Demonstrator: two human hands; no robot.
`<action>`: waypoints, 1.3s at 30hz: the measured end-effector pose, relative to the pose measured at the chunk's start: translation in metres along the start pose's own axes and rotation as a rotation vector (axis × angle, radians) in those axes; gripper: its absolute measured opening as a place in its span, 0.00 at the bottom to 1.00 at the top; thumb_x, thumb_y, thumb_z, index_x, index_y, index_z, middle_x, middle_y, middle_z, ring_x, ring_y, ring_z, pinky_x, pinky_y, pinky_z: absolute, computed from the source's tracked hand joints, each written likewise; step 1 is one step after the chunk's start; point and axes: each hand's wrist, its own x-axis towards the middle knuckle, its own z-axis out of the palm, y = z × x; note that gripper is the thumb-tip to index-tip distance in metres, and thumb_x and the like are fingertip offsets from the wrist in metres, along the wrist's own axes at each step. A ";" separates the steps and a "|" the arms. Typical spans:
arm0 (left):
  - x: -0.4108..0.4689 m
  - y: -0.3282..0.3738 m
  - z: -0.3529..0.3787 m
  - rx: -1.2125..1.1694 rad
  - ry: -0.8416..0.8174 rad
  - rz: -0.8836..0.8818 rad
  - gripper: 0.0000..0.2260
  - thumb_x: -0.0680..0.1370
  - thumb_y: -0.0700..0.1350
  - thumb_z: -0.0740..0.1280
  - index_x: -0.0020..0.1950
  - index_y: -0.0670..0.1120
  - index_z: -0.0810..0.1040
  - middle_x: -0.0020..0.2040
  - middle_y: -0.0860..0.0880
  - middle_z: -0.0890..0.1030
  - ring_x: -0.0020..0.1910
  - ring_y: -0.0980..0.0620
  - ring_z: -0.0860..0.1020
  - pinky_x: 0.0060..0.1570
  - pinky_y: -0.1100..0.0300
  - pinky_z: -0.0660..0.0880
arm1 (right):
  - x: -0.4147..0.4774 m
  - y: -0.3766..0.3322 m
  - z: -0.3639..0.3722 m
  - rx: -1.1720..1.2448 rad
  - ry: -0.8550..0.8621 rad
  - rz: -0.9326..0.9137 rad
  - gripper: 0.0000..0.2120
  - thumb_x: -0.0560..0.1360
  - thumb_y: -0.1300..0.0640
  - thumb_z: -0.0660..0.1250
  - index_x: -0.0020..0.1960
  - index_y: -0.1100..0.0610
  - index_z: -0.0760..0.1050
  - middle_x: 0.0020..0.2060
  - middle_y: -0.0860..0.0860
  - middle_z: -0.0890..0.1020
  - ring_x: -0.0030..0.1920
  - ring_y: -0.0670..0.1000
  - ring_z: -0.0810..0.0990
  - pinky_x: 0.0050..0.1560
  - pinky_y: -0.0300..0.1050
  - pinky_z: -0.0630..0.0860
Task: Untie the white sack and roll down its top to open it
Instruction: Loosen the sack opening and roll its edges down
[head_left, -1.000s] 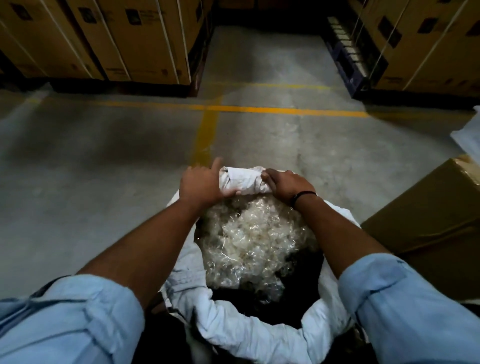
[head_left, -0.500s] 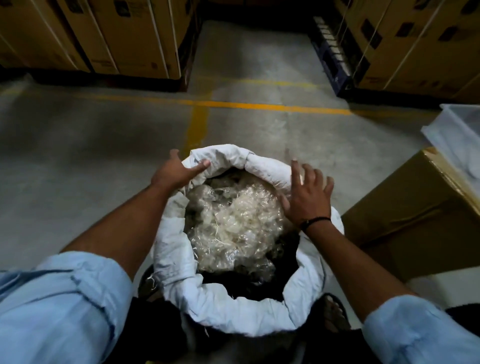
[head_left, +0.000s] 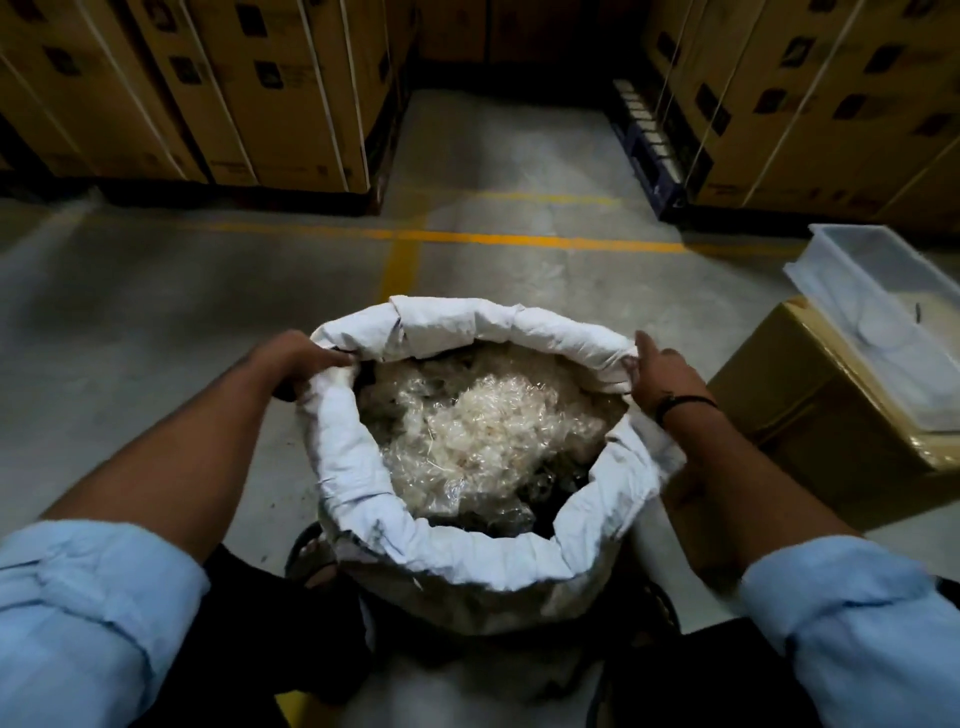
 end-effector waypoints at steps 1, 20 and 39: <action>-0.002 0.001 -0.002 0.069 0.003 -0.010 0.30 0.69 0.57 0.80 0.55 0.33 0.78 0.44 0.40 0.79 0.40 0.43 0.79 0.40 0.54 0.76 | -0.007 -0.004 0.001 -0.060 0.042 -0.002 0.25 0.81 0.47 0.56 0.76 0.52 0.56 0.67 0.64 0.69 0.62 0.67 0.72 0.60 0.59 0.70; -0.134 -0.024 0.144 1.006 -0.707 0.724 0.50 0.59 0.64 0.81 0.76 0.53 0.66 0.69 0.52 0.76 0.67 0.51 0.75 0.67 0.61 0.68 | -0.194 -0.086 0.062 -0.385 -0.311 -0.705 0.29 0.73 0.57 0.66 0.72 0.59 0.61 0.56 0.60 0.80 0.52 0.63 0.82 0.45 0.54 0.77; -0.132 -0.051 0.113 1.147 -0.158 1.013 0.29 0.72 0.52 0.69 0.72 0.57 0.67 0.59 0.48 0.80 0.53 0.42 0.82 0.44 0.54 0.74 | -0.201 -0.095 0.069 -0.286 -0.114 -0.774 0.14 0.76 0.60 0.60 0.62 0.60 0.67 0.52 0.59 0.79 0.48 0.63 0.81 0.40 0.54 0.73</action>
